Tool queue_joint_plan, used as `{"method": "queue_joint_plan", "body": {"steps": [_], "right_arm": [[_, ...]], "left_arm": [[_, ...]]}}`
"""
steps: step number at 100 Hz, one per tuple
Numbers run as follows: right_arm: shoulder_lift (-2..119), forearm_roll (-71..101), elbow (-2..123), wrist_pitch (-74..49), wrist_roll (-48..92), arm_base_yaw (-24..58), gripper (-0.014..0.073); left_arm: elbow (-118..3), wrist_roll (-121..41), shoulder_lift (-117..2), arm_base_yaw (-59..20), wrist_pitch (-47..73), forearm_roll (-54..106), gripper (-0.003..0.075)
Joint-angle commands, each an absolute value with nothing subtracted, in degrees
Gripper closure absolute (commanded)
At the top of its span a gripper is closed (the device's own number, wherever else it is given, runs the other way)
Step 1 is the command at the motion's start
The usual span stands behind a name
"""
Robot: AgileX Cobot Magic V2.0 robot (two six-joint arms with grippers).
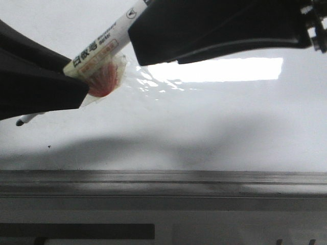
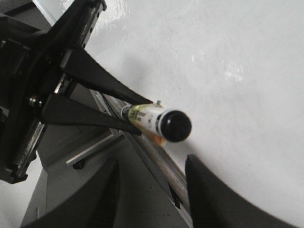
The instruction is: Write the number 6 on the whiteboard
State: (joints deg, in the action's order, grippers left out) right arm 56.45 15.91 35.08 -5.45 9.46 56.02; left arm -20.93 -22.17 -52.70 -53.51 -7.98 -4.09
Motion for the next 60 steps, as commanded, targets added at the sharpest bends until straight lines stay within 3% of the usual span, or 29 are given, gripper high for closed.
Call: {"method": "queue_joint_plan", "body": {"steps": [1,52,60], "right_arm": [[56.12,16.22,37.27,-0.40,10.12,56.05,0.0281],[56.65,17.52,37.41,-0.50,10.12,56.18,0.0274],[56.80,17.81,37.68,-0.58,10.12,56.18,0.0337]], "left_arm": [[-22.87,-21.85,-51.92,-55.19,-13.55,-4.33,0.0739],[-22.87,-21.85,-52.55,-59.08,-13.66,-5.21,0.0739],[-22.87,-21.85,-52.55,-59.08,-13.66,-5.21,0.0739]]}}
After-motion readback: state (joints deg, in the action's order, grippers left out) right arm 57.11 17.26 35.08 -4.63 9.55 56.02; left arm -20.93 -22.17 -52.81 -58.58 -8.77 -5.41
